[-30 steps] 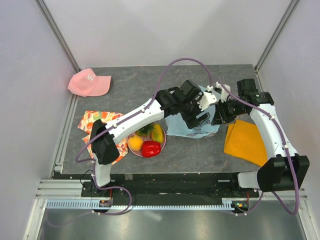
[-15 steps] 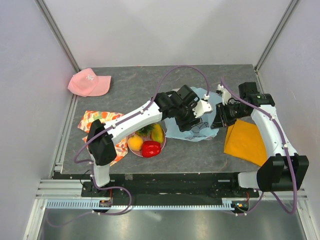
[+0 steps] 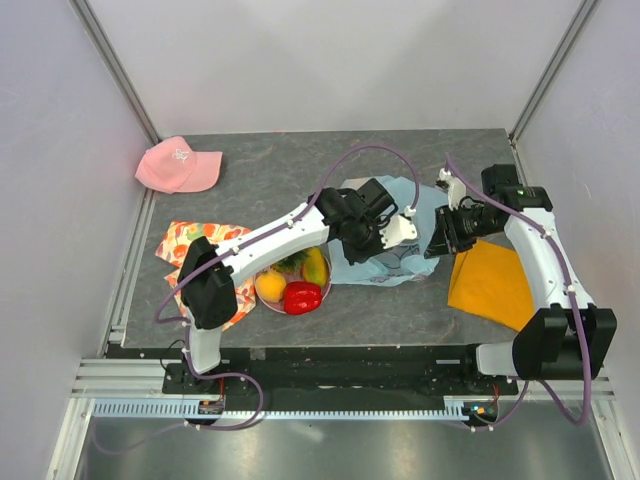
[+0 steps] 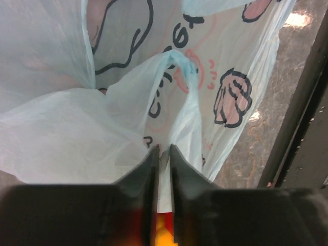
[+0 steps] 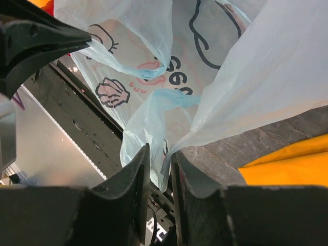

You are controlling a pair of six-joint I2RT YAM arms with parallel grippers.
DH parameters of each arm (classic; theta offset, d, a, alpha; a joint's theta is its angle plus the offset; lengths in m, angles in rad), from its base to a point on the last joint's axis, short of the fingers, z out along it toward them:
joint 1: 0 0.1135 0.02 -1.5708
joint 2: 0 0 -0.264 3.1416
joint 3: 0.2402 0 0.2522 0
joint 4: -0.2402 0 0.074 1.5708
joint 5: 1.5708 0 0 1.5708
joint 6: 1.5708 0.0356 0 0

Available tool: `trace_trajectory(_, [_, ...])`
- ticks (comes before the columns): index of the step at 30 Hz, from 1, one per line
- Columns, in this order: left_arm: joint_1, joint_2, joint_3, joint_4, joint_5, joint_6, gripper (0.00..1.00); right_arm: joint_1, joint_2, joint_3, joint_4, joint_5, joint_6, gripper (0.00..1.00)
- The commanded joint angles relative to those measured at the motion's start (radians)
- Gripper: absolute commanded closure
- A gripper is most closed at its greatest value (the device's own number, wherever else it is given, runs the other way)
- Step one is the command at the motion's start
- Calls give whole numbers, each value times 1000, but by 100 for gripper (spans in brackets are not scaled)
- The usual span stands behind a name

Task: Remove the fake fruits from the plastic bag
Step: Adjust the plastic bag at the center of the board.

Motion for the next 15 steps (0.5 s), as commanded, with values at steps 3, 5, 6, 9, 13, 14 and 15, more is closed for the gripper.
trace_trajectory(3, [30,-6,61,-17,-9,9,98,-16,65,117,35,-13,5,71])
trace_trajectory(5, [64,-27,117,25,-26,-84,98,-31,85,179,57,7,14,73])
trace_trajectory(6, [111,-67,134,78,-27,-121,98,-39,91,199,75,13,22,73])
trace_trajectory(9, [197,-113,222,126,-23,-223,98,-83,85,255,109,27,19,74])
trace_trajectory(13, [257,-263,187,189,34,-277,98,-119,16,253,94,51,-90,74])
trace_trajectory(14, [257,-280,170,191,51,-284,98,-120,-37,203,88,69,-122,74])
trace_trajectory(15, [259,-303,152,191,83,-306,98,-120,-67,169,57,76,-211,73])
